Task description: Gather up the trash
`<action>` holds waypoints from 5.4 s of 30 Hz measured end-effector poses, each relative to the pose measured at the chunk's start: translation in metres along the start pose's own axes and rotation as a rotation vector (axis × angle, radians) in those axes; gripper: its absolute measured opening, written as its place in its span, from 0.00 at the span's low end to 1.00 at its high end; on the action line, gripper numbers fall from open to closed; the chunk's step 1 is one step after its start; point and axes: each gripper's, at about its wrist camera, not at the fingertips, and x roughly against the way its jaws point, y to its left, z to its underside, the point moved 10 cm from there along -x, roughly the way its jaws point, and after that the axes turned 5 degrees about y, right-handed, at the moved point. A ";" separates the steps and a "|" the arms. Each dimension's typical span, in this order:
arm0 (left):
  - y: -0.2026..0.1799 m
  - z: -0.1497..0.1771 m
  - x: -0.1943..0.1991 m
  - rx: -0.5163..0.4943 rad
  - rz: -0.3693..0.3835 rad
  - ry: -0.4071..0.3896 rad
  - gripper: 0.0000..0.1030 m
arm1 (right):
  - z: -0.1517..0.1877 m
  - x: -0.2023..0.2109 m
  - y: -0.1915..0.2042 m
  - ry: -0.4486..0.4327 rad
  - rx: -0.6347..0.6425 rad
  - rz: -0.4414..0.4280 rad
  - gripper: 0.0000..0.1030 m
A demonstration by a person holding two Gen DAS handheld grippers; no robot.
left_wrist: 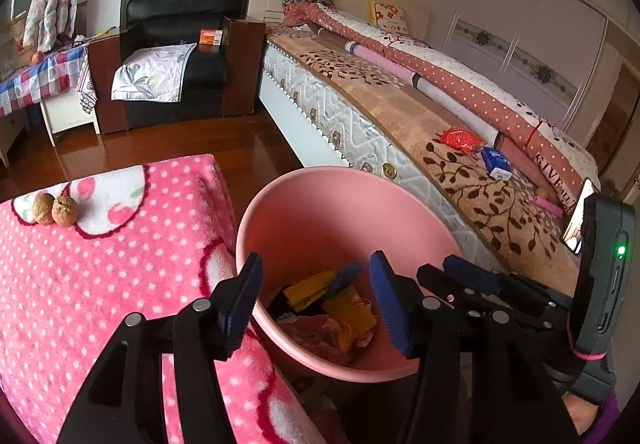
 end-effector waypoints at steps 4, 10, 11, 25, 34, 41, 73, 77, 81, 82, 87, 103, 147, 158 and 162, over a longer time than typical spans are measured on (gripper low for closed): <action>-0.001 0.002 0.006 -0.014 -0.022 -0.013 0.53 | -0.001 0.006 0.003 -0.018 0.005 -0.006 0.35; 0.001 0.005 0.019 -0.021 -0.058 -0.038 0.53 | 0.005 0.015 0.015 -0.033 0.013 -0.021 0.36; 0.003 0.006 0.021 -0.021 -0.066 -0.041 0.53 | 0.005 0.016 0.017 -0.034 0.015 -0.022 0.41; 0.003 0.012 0.043 -0.038 -0.097 -0.074 0.53 | 0.009 0.034 0.035 -0.069 0.022 -0.023 0.46; 0.002 0.015 0.054 -0.043 -0.102 -0.090 0.53 | 0.010 0.045 0.040 -0.094 0.015 -0.023 0.47; 0.002 0.018 0.061 -0.043 -0.103 -0.098 0.53 | 0.014 0.051 0.048 -0.105 0.031 -0.023 0.47; 0.025 0.032 0.111 0.003 -0.115 -0.159 0.52 | 0.028 0.083 0.105 -0.163 0.124 -0.025 0.47; 0.026 0.033 0.117 0.011 -0.111 -0.174 0.52 | 0.028 0.091 0.105 -0.186 0.114 -0.007 0.47; 0.029 0.036 0.121 0.014 -0.120 -0.178 0.52 | 0.025 0.102 0.103 -0.236 0.099 0.003 0.47; 0.030 0.036 0.121 0.017 -0.121 -0.178 0.52 | 0.024 0.103 0.102 -0.241 0.098 0.006 0.47; 0.036 0.038 0.122 0.034 -0.125 -0.180 0.52 | 0.022 0.107 0.104 -0.255 0.095 0.008 0.47; 0.043 0.040 0.122 0.052 -0.126 -0.175 0.51 | 0.024 0.101 0.110 -0.230 0.098 -0.003 0.47; 0.042 0.048 0.114 0.030 -0.135 -0.143 0.51 | 0.033 0.095 0.103 -0.215 0.100 0.000 0.47; 0.043 0.051 0.116 0.026 -0.148 -0.159 0.51 | 0.034 0.094 0.103 -0.212 0.101 0.000 0.47; 0.045 0.051 0.115 0.031 -0.154 -0.149 0.51 | 0.036 0.093 0.102 -0.210 0.103 -0.001 0.47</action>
